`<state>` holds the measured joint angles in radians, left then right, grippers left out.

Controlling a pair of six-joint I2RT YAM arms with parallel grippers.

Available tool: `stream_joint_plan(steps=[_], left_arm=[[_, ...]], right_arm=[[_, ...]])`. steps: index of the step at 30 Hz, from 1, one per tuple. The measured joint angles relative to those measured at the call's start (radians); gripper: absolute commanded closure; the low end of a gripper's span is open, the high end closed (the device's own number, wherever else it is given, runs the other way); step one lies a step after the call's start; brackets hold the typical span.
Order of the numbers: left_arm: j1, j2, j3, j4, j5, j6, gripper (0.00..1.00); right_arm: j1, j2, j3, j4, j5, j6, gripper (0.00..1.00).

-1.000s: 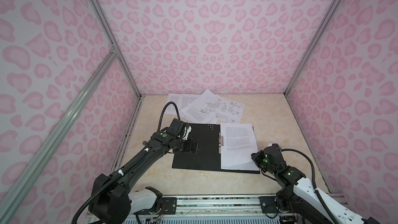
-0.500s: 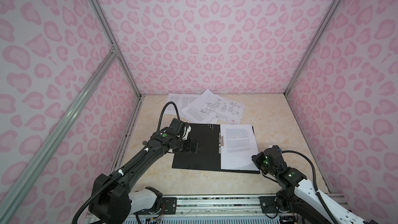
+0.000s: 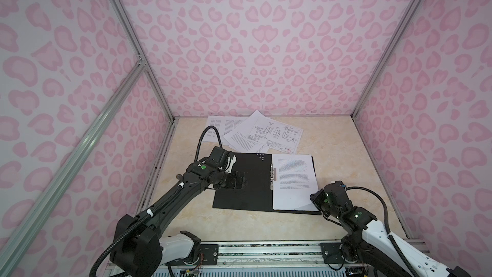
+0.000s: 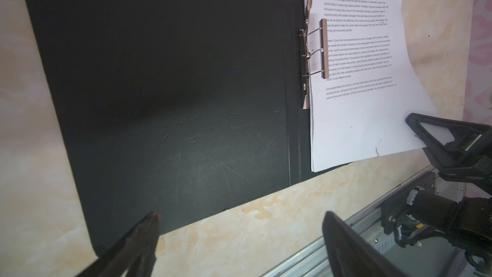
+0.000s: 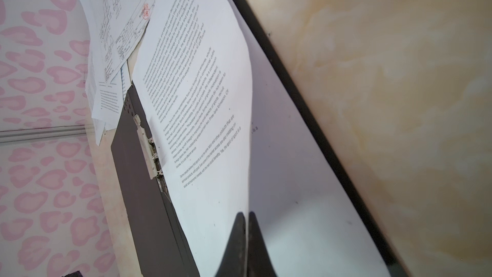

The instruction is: Put the files into the folder

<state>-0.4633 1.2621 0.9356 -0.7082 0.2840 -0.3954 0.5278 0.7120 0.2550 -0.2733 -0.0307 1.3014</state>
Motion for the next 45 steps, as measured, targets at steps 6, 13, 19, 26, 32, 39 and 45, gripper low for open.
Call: stream_joint_plan(steps=[6, 13, 19, 26, 32, 39, 45], left_arm=[[0.005, 0.003, 0.0, 0.0, 0.0, 0.0, 0.04], [0.009, 0.003, 0.0, 0.0, 0.004, 0.0, 0.04], [0.012, 0.003, 0.0, 0.0, 0.007, 0.0, 0.04], [0.016, 0.003, 0.0, 0.0, 0.008, 0.0, 0.04], [0.018, 0.003, 0.0, 0.0, 0.008, 0.003, 0.04], [0.021, 0.003, 0.0, 0.0, 0.018, 0.003, 0.04], [0.027, 0.003, 0.0, 0.0, 0.029, 0.003, 0.04]], right_arm=[[0.007, 0.006, -0.002, 0.0, 0.0, 0.004, 1.0], [0.01, 0.004, -0.005, -0.001, 0.0, 0.008, 0.87], [0.01, 0.01, 0.001, -0.002, 0.0, -0.002, 0.56], [0.01, 0.038, 0.013, -0.014, 0.002, -0.003, 0.34], [0.01, 0.041, 0.035, -0.063, 0.019, 0.002, 0.03], [0.01, 0.043, 0.058, -0.124, 0.056, 0.003, 0.03], [0.01, 0.06, 0.078, -0.171, 0.073, -0.003, 0.03]])
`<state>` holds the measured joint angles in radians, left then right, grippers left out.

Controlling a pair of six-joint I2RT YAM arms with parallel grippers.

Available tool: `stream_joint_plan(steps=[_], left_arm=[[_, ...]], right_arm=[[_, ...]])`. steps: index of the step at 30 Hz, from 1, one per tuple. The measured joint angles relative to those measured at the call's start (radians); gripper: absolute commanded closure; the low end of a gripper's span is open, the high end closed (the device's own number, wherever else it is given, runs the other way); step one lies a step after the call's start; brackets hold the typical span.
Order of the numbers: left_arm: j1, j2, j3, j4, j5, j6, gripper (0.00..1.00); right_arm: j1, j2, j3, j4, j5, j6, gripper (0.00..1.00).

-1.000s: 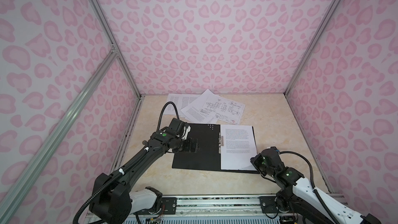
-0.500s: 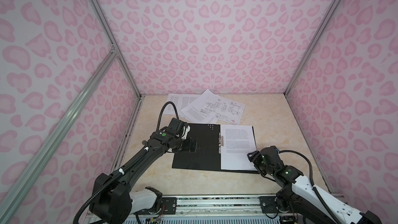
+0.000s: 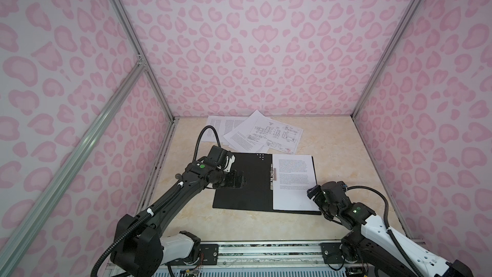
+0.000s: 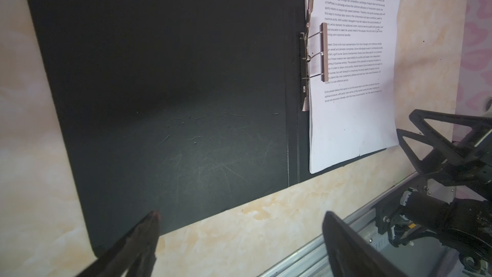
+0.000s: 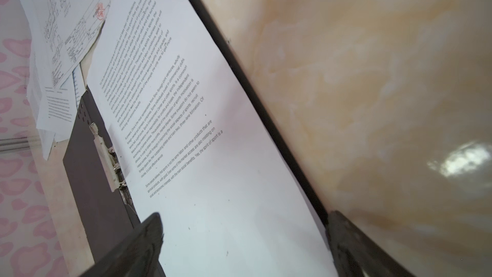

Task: Put the files into the folder
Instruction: 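Open the right gripper and move it toward the far paper pile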

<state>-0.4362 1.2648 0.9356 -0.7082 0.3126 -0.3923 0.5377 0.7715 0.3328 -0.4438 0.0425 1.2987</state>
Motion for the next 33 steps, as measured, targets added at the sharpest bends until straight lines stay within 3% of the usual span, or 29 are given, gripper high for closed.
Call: stream_joint_plan(steps=[6, 11, 14, 18, 20, 25, 33], left_arm=[[0.006, 0.0, 0.0, 0.0, 0.002, 0.0, 0.04], [0.009, -0.006, 0.0, 0.002, 0.009, 0.0, 0.04], [0.01, -0.027, 0.0, 0.007, 0.021, 0.0, 0.04], [0.01, -0.065, -0.002, 0.017, 0.031, 0.0, 0.04], [0.011, -0.082, -0.002, 0.029, 0.037, 0.0, 0.04], [0.014, -0.106, -0.004, 0.055, 0.056, -0.001, 0.04], [0.024, -0.081, -0.003, 0.06, 0.1, 0.004, 0.04]], right_arm=[[0.0, 0.019, 0.052, -0.08, 0.057, -0.019, 0.03], [-0.018, 0.023, 0.146, -0.069, 0.152, -0.181, 0.02], [-0.117, 0.021, 0.174, -0.009, 0.156, -0.309, 0.03], [-0.35, 0.076, 0.211, 0.15, -0.031, -0.459, 0.09], [-0.437, 0.204, 0.291, 0.214, -0.159, -0.506, 0.12], [-0.465, 0.578, 0.568, 0.266, -0.396, -0.63, 0.2], [-0.471, 1.099, 0.956, 0.258, -0.531, -0.747, 0.26]])
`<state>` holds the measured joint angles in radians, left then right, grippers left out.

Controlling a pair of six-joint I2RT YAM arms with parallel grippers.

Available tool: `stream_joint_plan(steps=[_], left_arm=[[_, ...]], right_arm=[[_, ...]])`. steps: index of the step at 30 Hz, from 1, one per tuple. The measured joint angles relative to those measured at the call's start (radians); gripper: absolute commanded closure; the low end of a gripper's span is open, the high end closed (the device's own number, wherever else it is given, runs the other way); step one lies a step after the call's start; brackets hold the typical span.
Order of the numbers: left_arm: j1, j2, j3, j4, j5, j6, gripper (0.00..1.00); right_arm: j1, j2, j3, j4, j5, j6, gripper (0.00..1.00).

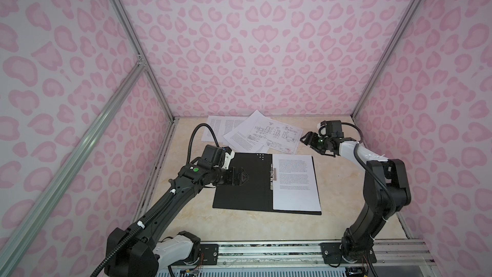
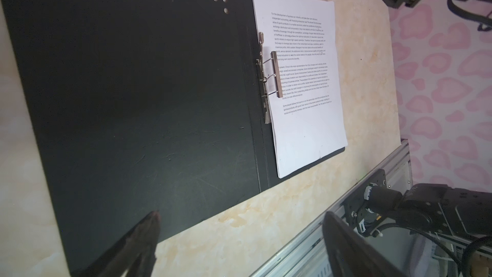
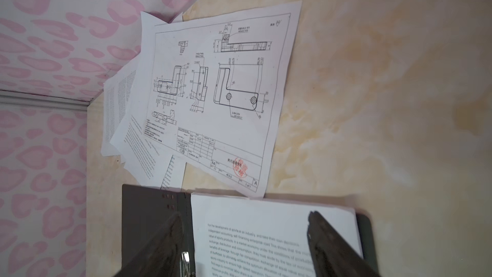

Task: Put the files into the folder
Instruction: 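Open the right gripper and move it toward the far paper pile, then reach the left gripper to the engineering drawing while the right gripper hovers beside it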

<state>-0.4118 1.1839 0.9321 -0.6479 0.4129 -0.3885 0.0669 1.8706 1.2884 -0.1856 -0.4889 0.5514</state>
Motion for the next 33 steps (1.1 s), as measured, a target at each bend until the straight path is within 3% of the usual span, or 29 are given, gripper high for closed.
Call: stream_joint_plan(steps=[8, 17, 24, 33], left_arm=[[0.115, 0.041, -0.019, 0.041, 0.09, 0.003, 0.04], [0.239, 0.09, -0.035, 0.126, 0.224, -0.039, 0.04], [0.131, 0.29, 0.142, 0.223, 0.198, -0.188, 0.02], [0.045, 0.75, 0.532, 0.332, 0.14, -0.41, 0.01]], right_arm=[[-0.019, 0.326, 0.412, -0.061, 0.003, -0.039, 0.25], [-0.031, 0.562, 0.678, -0.18, -0.007, -0.047, 0.25], [-0.026, 0.587, 0.696, -0.164, -0.053, -0.011, 0.25], [-0.014, 0.503, 0.462, 0.078, -0.167, 0.117, 0.25]])
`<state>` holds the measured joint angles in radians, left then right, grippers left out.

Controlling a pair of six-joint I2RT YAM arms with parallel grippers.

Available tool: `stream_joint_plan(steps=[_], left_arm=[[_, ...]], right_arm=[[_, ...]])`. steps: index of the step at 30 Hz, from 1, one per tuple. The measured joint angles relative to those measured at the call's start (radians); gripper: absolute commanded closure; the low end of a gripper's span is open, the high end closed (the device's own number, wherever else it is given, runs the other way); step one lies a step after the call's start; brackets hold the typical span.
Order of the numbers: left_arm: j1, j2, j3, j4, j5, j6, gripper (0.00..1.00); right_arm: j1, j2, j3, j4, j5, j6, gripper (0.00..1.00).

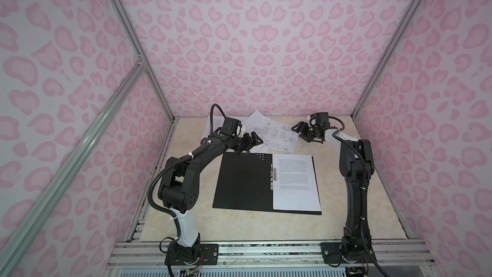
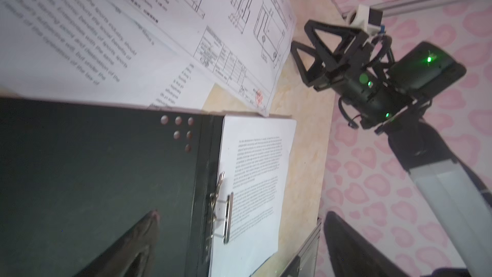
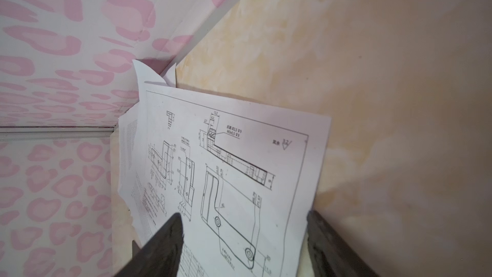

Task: Put the files into the folder
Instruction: 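Reach the left gripper to the engineering drawing while the right gripper hovers beside it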

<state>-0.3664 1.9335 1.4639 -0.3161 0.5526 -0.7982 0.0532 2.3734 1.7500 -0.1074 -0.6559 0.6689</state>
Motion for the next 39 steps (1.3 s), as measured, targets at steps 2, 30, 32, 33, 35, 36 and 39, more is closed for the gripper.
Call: stream_joint_plan(steps=[2, 30, 32, 33, 35, 36, 39], left_arm=[[-0.001, 0.095, 0.08, 0.024, -0.017, -0.045, 0.0], [0.011, 0.485, 0.384, 0.185, 0.055, -0.229, 0.03], [0.011, 0.489, 0.385, 0.198, 0.063, -0.229, 0.04], [0.011, 0.489, 0.385, 0.206, 0.064, -0.233, 0.05], [0.012, 0.49, 0.381, 0.22, 0.065, -0.248, 0.08], [0.012, 0.489, 0.377, 0.231, 0.064, -0.249, 0.1], [0.013, 0.488, 0.356, 0.271, 0.056, -0.274, 0.22]], right_arm=[[0.002, -0.017, -0.047, 0.05, -0.016, 0.031, 0.25], [0.039, -0.017, -0.124, 0.303, -0.186, 0.155, 0.25], [0.048, -0.013, -0.122, 0.316, -0.198, 0.156, 0.26], [0.053, -0.011, -0.121, 0.325, -0.207, 0.159, 0.26], [0.059, -0.011, -0.127, 0.345, -0.217, 0.167, 0.26], [0.062, -0.011, -0.136, 0.364, -0.224, 0.179, 0.26], [0.062, -0.011, -0.175, 0.418, -0.237, 0.222, 0.26]])
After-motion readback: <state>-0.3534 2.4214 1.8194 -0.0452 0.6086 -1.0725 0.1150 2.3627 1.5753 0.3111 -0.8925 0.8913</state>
